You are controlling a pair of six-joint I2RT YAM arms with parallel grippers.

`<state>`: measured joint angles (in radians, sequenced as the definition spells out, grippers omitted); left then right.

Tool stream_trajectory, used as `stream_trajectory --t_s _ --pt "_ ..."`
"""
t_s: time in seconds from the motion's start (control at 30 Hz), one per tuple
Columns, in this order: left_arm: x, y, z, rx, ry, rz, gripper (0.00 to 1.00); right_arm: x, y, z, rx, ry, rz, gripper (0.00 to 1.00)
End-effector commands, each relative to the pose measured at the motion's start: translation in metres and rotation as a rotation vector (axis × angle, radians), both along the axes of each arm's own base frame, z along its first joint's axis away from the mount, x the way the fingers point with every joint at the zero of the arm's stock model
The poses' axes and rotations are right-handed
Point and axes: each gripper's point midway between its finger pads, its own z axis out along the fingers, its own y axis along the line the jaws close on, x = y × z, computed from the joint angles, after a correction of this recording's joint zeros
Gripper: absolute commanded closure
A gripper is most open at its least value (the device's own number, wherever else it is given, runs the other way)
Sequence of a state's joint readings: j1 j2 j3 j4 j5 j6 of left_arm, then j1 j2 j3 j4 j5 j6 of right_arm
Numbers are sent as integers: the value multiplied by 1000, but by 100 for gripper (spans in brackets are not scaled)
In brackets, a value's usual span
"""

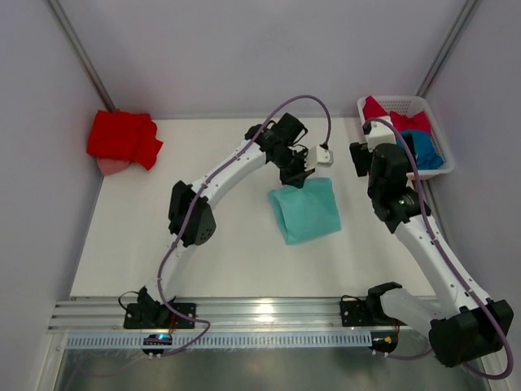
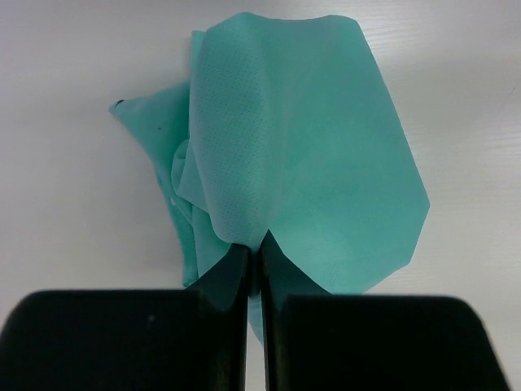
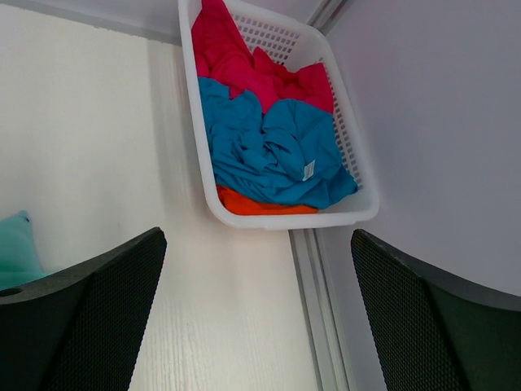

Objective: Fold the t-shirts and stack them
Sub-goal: Fold the tshirt

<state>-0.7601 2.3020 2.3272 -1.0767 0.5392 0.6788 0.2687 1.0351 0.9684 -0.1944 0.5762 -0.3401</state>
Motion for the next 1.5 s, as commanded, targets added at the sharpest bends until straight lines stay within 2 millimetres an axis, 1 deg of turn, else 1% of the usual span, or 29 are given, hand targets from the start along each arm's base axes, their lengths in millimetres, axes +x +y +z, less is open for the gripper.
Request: stream_trajectory --t_s 0.0,0.2,0.23,0.3,0.63,0.7,0.73,0.77,0.8,0.93,1.03,1.1,1.2,1.37,1.47 --pt "24 -1 2 -32 -32 50 100 4 6 0 20 5 25 1" --pt "27 5 -18 -5 1 56 100 5 12 -2 30 41 61 1" --pt "27 5 -18 -7 3 54 100 5 13 -2 33 47 66 1" --pt "28 5 -25 -2 14 53 100 3 14 0 40 45 74 1" --pt "29 -1 -50 -11 68 55 100 -5 20 -8 30 110 126 1" --pt "33 -1 -53 -17 64 63 100 -8 21 -3 38 107 136 1" --pt "36 -1 -53 -22 63 70 100 -11 22 -4 37 126 146 1" --pt "39 -2 -55 -28 61 78 100 -13 23 1 43 121 156 1" --pt "43 -2 -55 -32 56 86 100 -14 25 2 45 126 171 1" --pt "62 3 -63 -45 57 148 100 -20 25 1 43 145 181 1" --pt "73 6 -65 -54 50 176 100 -20 29 -5 44 159 197 1" --pt "75 7 -68 -47 38 173 100 -17 30 -12 41 179 205 1" --pt "73 9 -71 -35 37 161 100 -15 36 -17 48 200 233 1" --pt "72 9 -77 -32 53 158 99 -16 50 -17 77 230 308 1" --pt "71 9 -78 -31 59 163 96 -19 57 -19 94 250 344 1"
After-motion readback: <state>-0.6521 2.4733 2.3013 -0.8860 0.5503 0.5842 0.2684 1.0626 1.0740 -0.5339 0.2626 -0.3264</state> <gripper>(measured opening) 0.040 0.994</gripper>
